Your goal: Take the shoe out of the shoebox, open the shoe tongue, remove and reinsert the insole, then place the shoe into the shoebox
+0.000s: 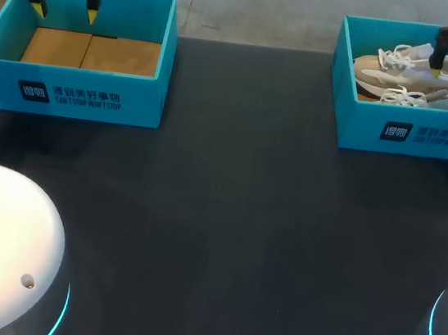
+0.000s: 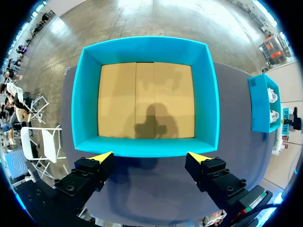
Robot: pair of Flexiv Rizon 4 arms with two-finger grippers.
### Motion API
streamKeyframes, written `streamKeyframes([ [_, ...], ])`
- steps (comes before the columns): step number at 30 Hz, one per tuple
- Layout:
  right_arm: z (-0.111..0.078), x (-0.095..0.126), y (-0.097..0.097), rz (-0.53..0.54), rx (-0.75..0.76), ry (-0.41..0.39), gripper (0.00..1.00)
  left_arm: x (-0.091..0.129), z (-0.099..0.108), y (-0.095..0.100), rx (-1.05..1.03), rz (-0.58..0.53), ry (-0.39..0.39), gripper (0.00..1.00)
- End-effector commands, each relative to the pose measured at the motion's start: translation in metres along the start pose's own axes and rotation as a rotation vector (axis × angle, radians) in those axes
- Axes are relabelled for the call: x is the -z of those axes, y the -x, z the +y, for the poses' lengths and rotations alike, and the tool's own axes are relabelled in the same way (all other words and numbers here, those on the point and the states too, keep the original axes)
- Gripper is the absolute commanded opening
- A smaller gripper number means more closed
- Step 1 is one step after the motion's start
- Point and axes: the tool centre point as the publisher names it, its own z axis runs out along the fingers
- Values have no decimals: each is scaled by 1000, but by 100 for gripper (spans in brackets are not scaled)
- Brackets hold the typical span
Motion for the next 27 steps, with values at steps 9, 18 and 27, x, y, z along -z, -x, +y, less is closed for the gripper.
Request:
streamKeyframes([
  [9,4,-24,38,-6,-60,5,100,0,0,0,0,-1,0,100],
  [18,4,-41,54,-10,-63,-10,100,0,0,0,0,-1,0,100],
  [27,3,-49,65,-6,-60,-4,100,0,0,0,0,-1,0,100],
])
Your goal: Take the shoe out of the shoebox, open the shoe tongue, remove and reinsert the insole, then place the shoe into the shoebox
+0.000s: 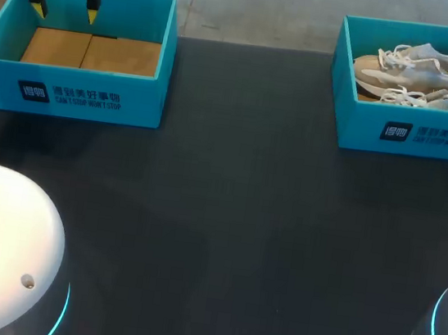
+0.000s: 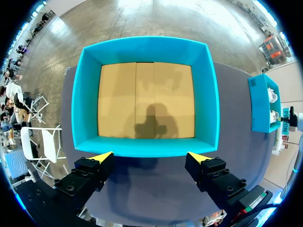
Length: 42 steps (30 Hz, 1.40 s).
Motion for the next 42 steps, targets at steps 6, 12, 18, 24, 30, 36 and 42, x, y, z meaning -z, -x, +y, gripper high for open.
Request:
streamKeyframes([
  [6,2,-14,10,5,-5,-5,92,0,0,0,0,-1,0,100],
  [12,4,-20,16,3,-10,-9,73,0,0,0,0,-1,0,100],
  [18,5,-26,20,6,-6,-14,75,0,0,0,0,-1,0,100],
  [24,7,-32,22,3,0,-20,68,0,0,0,0,-1,0,100],
  [30,11,-39,26,8,-7,-29,62,0,0,0,0,-1,0,100],
  [36,14,-46,27,14,-10,-36,62,0,0,0,0,-1,0,100],
  [42,16,-53,29,19,-13,-43,55,0,0,0,0,-1,0,100],
])
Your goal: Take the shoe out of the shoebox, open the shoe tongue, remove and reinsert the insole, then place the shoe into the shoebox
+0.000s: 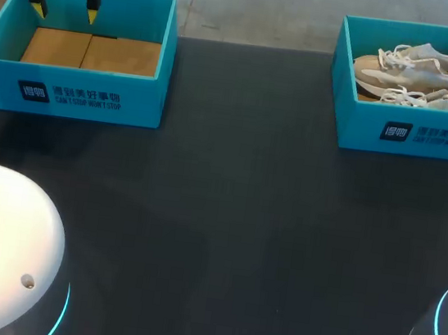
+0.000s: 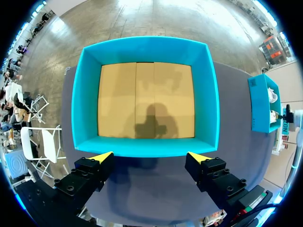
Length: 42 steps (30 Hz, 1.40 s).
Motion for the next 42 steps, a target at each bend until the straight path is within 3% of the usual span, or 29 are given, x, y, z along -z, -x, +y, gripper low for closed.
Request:
streamKeyframes([
  [1,6,-6,1,7,-1,-11,53,0,0,0,0,-1,0,100],
  [6,6,-10,2,10,1,-15,47,0,0,0,0,-1,0,100],
  [28,1,-28,3,25,5,-48,48,0,0,0,0,-1,0,100],
  [31,2,-30,2,28,7,-52,50,0,0,0,0,-1,0,100],
  [33,2,-32,2,31,7,-55,61,0,0,0,0,-1,0,100],
  [36,1,-34,1,33,8,-60,65,0,0,0,0,-1,0,100],
  [40,0,-40,2,38,7,-72,66,0,0,0,0,-1,0,100],
  [42,0,-41,2,41,5,-77,61,0,0,0,0,-1,0,100],
])
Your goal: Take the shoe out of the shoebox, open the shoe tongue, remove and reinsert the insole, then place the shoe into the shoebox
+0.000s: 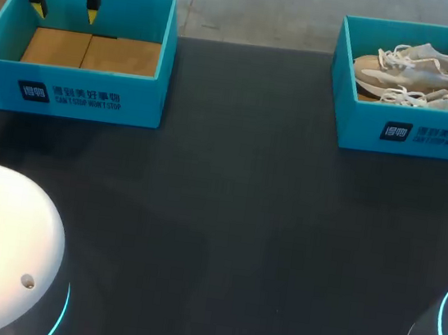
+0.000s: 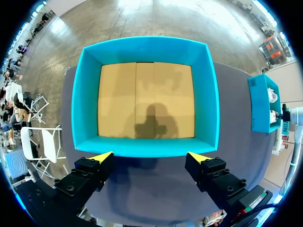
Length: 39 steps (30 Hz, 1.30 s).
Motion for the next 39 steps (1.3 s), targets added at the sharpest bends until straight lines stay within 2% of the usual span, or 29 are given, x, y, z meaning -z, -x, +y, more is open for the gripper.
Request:
streamKeyframes([
  [1,5,-5,1,7,-2,-13,60,0,0,0,0,-1,0,100],
  [4,5,-6,2,11,-3,-17,50,0,0,0,0,-1,0,100],
  [12,4,-10,2,15,-5,-30,48,0,0,0,0,-1,0,100],
  [14,4,-11,2,16,-5,-32,45,0,0,0,0,-1,0,100],
  [19,2,-12,0,16,-8,-33,27,0,0,0,0,-1,0,100],
  [21,2,-12,-1,15,-9,-32,14,0,0,0,0,-1,0,100],
  [27,1,-12,-2,15,-9,-32,13,0,0,0,0,-1,0,100],
  [28,1,-12,-2,14,-9,-32,12,0,0,0,0,-1,0,100],
  [30,0,-12,-2,13,-10,-31,1,0,0,0,0,-1,0,100],
  [31,0,-12,-2,13,-12,-31,0,0,0,0,0,-1,0,100],
  [39,-3,-9,1,9,-21,-23,0,0,0,0,0,-1,0,100],
])
